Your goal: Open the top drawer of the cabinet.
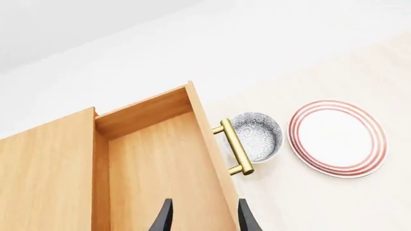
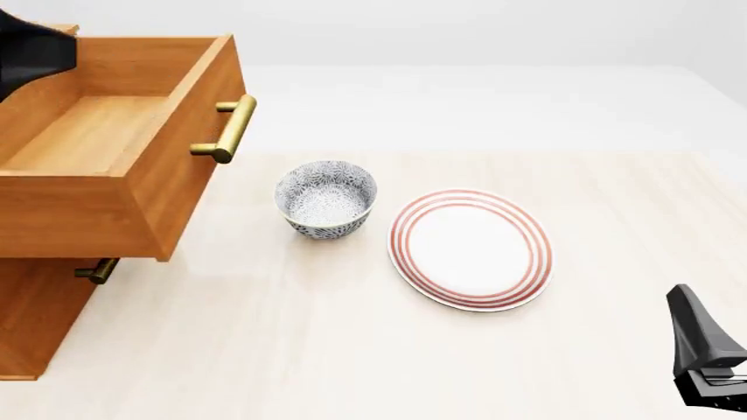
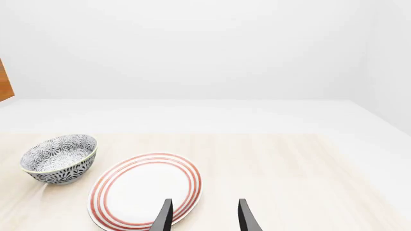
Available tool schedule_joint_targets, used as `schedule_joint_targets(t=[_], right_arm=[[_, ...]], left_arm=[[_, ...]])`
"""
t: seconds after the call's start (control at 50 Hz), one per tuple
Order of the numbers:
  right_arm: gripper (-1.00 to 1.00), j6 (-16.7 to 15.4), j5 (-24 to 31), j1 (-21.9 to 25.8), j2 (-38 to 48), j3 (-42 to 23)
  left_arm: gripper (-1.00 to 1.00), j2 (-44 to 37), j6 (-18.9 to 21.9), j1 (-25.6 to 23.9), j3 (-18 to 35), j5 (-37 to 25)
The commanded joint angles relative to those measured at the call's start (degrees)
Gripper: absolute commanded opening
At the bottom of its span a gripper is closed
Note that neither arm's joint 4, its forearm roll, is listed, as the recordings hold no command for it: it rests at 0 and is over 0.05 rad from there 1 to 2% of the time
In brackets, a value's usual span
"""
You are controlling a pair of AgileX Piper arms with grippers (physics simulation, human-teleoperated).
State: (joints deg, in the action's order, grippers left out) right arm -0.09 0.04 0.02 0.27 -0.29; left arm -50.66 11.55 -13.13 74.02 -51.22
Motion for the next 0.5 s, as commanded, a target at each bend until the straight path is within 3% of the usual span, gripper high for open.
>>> schedule_joint_targets(t=[0.02,0.5], right_arm=[[1.00,0.0,0.0,0.0,0.0,0.0],[1.00,0.0,0.0,0.0,0.0,0.0]], left_arm=[[1.00,2.8,0.1,0.3,-0.1,-0.4],[1.00,7.8,0.3,2.2,1.1,-1.4]])
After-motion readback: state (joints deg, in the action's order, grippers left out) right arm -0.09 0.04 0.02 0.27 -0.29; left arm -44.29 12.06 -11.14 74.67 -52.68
